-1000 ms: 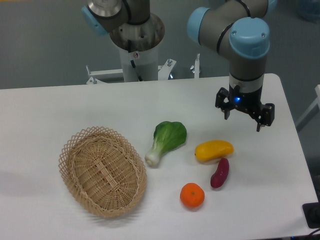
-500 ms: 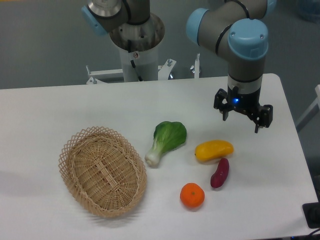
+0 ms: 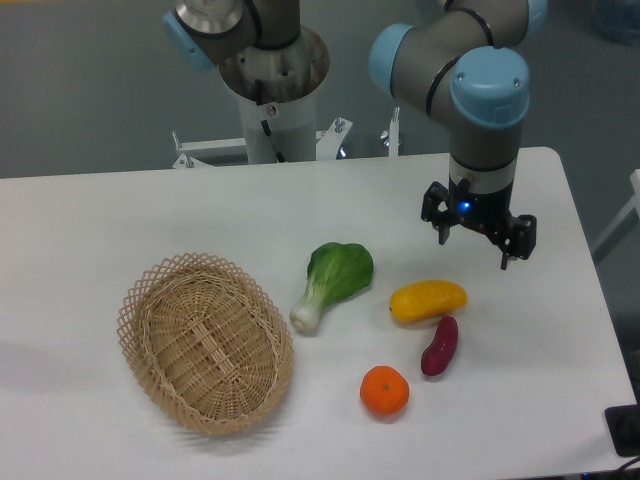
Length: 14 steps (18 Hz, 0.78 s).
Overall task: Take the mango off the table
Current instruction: 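Move the open gripper over the yellow mango and lower it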
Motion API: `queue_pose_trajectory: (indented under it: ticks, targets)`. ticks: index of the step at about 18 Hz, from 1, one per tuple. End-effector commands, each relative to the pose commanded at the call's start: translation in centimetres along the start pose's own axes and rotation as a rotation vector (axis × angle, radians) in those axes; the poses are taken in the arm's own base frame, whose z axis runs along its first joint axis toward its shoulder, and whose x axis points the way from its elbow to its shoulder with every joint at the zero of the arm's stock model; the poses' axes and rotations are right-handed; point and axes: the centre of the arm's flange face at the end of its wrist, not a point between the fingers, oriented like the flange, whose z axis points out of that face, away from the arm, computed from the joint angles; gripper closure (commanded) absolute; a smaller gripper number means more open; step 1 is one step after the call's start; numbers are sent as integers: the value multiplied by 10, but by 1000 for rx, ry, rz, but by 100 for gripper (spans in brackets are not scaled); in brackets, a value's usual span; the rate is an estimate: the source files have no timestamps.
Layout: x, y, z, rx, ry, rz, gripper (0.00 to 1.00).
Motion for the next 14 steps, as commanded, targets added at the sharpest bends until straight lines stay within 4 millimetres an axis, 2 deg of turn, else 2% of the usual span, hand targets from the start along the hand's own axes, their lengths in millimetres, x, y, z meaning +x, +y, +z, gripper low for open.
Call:
queue_pose_trajectory:
  ticks: [3, 7, 14]
  targets:
    - [9, 2, 22, -8, 36, 103, 0]
    - [11, 0, 48, -10, 67, 207, 0]
    - [25, -20, 91, -5, 99, 326, 0]
